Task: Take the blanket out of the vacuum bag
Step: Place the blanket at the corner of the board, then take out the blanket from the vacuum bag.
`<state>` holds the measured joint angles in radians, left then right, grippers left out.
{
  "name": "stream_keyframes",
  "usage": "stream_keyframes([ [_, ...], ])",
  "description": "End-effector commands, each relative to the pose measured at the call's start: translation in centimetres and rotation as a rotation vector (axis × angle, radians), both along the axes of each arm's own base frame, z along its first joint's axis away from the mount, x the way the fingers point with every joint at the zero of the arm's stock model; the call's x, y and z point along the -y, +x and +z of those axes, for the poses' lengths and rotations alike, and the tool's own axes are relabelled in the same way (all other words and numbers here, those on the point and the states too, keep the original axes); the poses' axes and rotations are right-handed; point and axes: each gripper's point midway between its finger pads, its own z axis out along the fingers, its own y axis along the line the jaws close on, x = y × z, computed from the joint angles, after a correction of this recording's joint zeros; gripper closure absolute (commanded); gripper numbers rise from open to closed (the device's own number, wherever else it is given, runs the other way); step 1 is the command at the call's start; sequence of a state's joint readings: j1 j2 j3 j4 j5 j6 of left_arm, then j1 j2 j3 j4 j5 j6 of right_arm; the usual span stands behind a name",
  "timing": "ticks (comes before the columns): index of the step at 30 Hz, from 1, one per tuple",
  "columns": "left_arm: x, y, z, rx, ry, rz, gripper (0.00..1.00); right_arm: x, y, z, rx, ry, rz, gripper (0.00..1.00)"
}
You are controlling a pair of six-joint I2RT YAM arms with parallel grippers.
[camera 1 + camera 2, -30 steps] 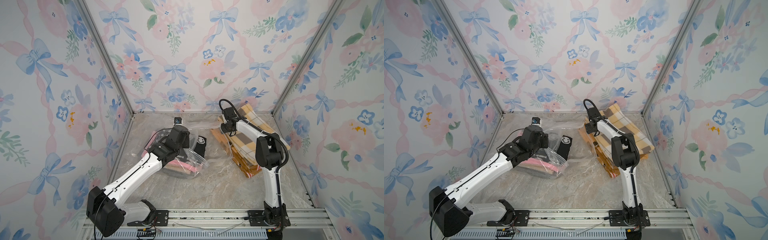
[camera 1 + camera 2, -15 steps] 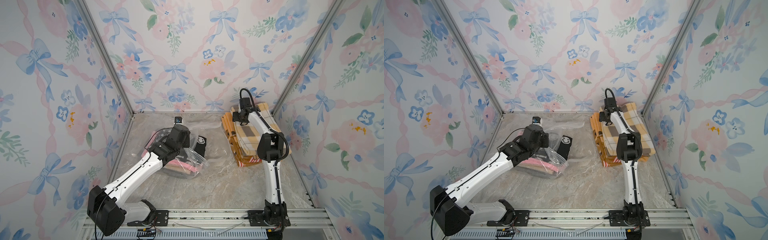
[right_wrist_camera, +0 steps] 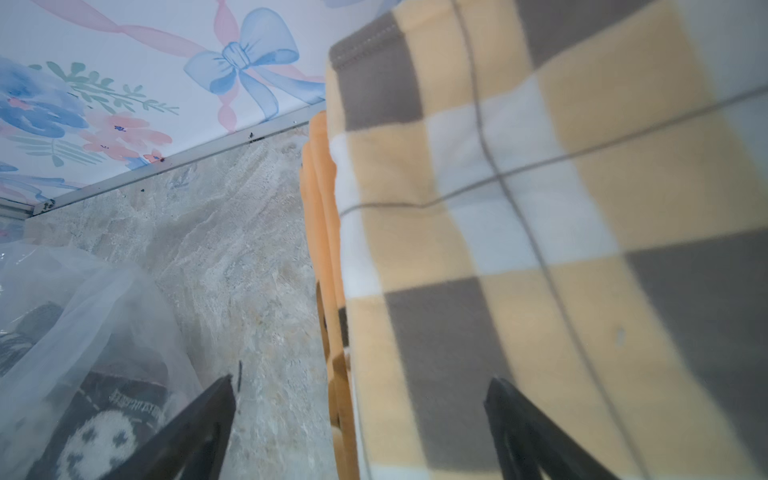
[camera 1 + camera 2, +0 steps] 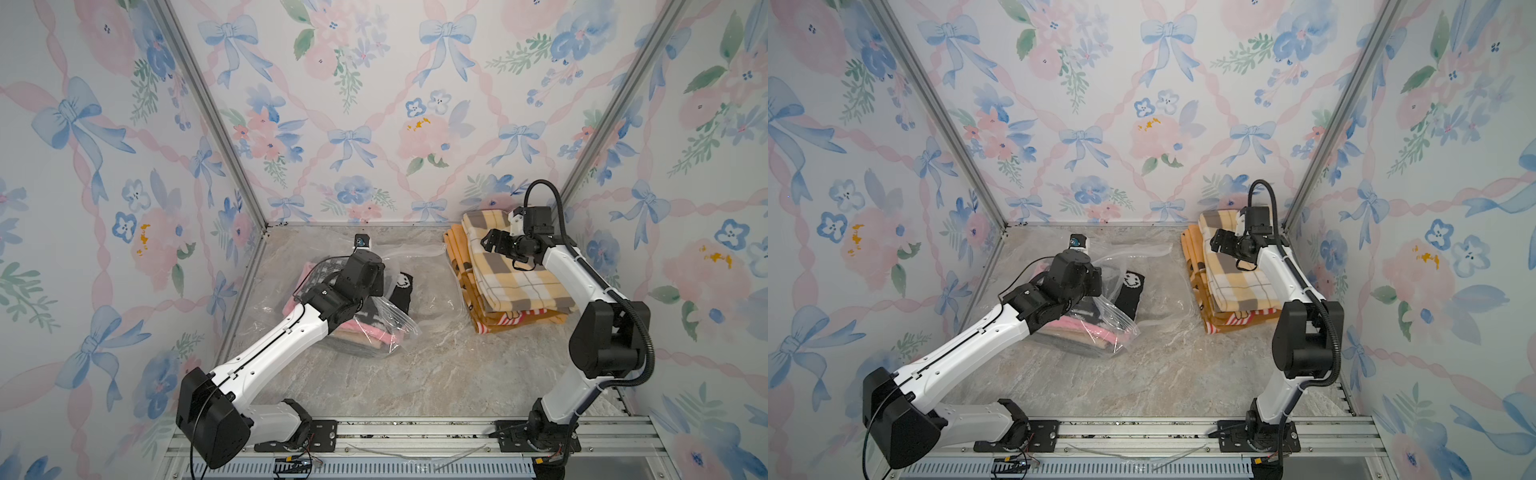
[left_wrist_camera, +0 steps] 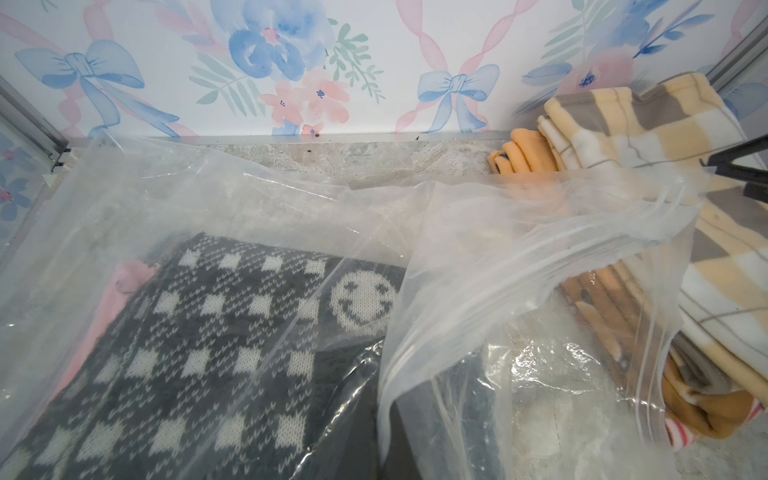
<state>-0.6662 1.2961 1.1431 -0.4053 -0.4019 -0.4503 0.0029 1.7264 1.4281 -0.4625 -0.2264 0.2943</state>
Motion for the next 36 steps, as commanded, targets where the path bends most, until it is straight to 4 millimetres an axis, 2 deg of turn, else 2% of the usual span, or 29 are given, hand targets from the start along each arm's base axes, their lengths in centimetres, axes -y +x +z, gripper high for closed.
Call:
stream_keyframes([
  [1,1.5,0.3,0.6,0.007,-0.014,-0.035,1.00,-1.6,-6.1,-6.4,-0.223,0.089,0.003,0.12],
  [5,2.1,0.5,1.6,0.027,-0.010,-0.056,1.00,-1.8,-11.1,-10.3,-0.312,0.092,-0.061,0.21],
  [7,2.8,0.5,2.2,0.034,-0.010,-0.090,1.00,-2.0,-12.4,-11.9,-0.353,0.089,-0.066,0.25],
  [9,4.1,0.2,2.9,0.048,-0.009,-0.169,1.00,-1.6,-12.8,-12.3,-0.364,0.020,-0.066,0.27],
  [11,6.0,-0.5,3.6,0.068,-0.009,-0.281,1.00,-1.6,-12.5,-10.6,-0.299,-0.066,-0.055,0.26],
  [13,7.3,-1.1,4.4,0.087,-0.005,-0.358,1.00,-2.6,-11.9,-6.8,-0.162,-0.136,-0.029,0.24],
  [15,7.8,-1.3,4.9,0.099,-0.003,-0.390,1.00,-4.1,-12.0,-3.1,-0.039,-0.181,-0.002,0.19],
  [18,8.1,-1.5,6.2,0.137,-0.018,-0.410,1.00,-7.8,-13.2,1.0,0.093,-0.105,0.084,0.15],
  [20,8.2,-1.6,6.9,0.156,-0.024,-0.425,1.00,-10.1,-14.1,2.2,0.134,0.033,0.134,0.14],
  [22,8.5,-2.0,7.4,0.170,-0.023,-0.450,1.00,-12.2,-15.0,2.6,0.139,0.187,0.165,0.14],
  [25,8.6,-2.5,7.5,0.183,-0.023,-0.473,1.00,-14.9,-16.1,1.8,0.109,0.318,0.208,0.12],
  [28,8.9,-2.9,7.1,0.187,-0.042,-0.493,1.00,-17.7,-16.6,0.7,0.076,0.339,0.271,0.09],
  [32,9.1,-3.5,7.1,0.196,-0.070,-0.500,1.00,-21.2,-16.1,0.3,0.066,0.389,0.321,0.04],
  [36,8.8,-3.9,7.0,0.200,-0.081,-0.481,1.00,-23.8,-15.0,-0.6,0.030,0.429,0.330,0.03],
])
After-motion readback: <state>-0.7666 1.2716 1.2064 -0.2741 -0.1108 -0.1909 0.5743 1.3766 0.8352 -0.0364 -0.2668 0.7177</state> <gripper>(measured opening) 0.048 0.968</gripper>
